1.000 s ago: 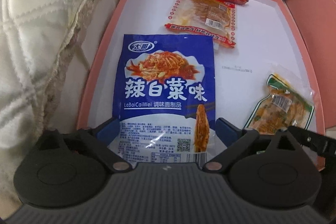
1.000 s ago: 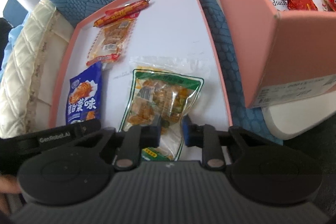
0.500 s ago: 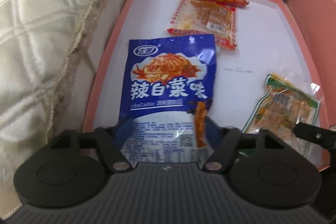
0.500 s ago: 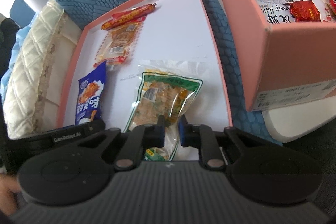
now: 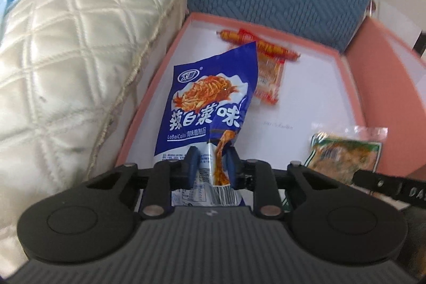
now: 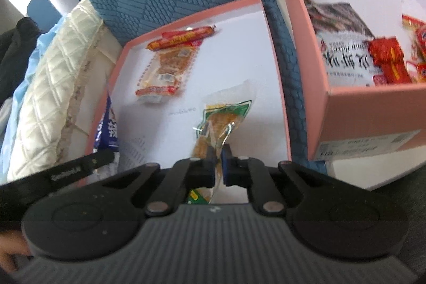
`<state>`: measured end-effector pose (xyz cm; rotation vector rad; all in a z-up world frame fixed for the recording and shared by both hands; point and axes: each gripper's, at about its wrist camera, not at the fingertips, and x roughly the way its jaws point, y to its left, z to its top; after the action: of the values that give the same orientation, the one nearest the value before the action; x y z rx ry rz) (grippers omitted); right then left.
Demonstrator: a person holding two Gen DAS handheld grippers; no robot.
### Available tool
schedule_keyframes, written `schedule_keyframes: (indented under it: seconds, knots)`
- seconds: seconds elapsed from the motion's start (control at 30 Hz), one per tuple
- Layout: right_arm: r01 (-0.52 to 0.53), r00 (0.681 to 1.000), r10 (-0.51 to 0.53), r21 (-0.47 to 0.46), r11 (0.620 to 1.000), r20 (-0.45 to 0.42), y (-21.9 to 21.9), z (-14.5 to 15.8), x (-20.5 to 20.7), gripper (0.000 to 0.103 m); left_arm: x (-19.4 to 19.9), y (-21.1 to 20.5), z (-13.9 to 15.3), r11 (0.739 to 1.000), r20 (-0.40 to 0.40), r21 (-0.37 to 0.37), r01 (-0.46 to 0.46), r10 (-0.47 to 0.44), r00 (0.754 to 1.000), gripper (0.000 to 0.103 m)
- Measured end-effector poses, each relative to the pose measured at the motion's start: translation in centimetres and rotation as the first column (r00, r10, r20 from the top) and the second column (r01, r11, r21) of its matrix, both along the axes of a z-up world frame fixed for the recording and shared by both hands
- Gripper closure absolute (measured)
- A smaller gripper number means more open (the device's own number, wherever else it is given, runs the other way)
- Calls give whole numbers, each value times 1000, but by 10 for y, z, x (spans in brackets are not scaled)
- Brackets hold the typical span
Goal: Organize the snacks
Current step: 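Lift both held packets and carry them over the pink box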
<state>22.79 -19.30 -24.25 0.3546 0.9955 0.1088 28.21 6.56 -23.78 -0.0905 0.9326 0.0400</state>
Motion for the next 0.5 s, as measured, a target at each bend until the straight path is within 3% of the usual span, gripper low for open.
schedule_keyframes:
  seconds: [0.23,0.5]
  knots:
    - [-28,999,29,-40,999,38,7,11,-10,96,-22,-6,19,997,60,-70,-26,30,998,78]
    - [-43,998,46,-68,997,51,8,24,-16,98,-44,-14,35,984,75,-171,-50,63,995,78]
